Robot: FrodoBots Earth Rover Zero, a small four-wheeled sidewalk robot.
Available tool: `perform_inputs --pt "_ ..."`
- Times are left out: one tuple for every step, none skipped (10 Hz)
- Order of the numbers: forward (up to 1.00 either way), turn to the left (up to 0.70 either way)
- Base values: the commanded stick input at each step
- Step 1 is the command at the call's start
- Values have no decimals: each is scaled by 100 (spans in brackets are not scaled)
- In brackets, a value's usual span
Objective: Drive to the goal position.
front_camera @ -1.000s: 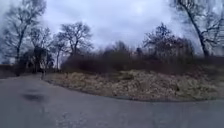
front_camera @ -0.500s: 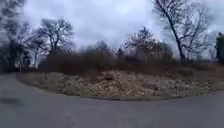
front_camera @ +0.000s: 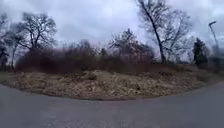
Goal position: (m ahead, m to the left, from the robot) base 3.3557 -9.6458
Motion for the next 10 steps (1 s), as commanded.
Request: perform_inputs --pt "0 -50" --pt "0 -50" --pt "0 -50" --pt "0 -50" --pt "0 -50" --pt "0 -50" --pt "0 -50" --pt "0 -50" --pt "0 -50" --pt "0 -50"
